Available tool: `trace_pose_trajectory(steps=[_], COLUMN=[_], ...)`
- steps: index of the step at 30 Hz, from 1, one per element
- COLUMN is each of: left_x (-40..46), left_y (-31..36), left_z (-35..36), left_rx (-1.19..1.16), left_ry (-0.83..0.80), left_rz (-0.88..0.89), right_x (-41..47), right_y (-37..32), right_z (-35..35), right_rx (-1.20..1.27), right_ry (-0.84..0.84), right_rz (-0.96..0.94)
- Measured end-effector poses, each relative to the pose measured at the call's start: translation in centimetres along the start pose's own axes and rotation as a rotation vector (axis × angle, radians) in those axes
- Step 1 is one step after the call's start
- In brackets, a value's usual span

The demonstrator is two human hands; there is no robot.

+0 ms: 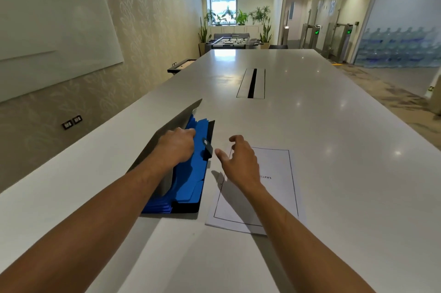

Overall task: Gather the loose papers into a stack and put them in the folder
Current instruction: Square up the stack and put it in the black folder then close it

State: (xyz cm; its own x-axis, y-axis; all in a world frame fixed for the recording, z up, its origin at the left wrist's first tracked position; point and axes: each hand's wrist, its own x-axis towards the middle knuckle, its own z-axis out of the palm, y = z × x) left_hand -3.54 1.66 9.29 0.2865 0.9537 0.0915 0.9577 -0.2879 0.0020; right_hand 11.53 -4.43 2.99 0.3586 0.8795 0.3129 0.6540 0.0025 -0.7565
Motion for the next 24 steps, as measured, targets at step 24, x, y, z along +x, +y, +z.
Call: trace_pose_trajectory(steps=[24], left_x=[0.1], left_y=[4.8], left_z=[5.6], left_rx=[0.101], left_ry=[-0.318], left_rz=[-0.006], right_x=[-3.1], right_y=[8.5], right_z=[-9.7], right_rx=[-0.445], right_ry=[0.009], right_rz=[0.400])
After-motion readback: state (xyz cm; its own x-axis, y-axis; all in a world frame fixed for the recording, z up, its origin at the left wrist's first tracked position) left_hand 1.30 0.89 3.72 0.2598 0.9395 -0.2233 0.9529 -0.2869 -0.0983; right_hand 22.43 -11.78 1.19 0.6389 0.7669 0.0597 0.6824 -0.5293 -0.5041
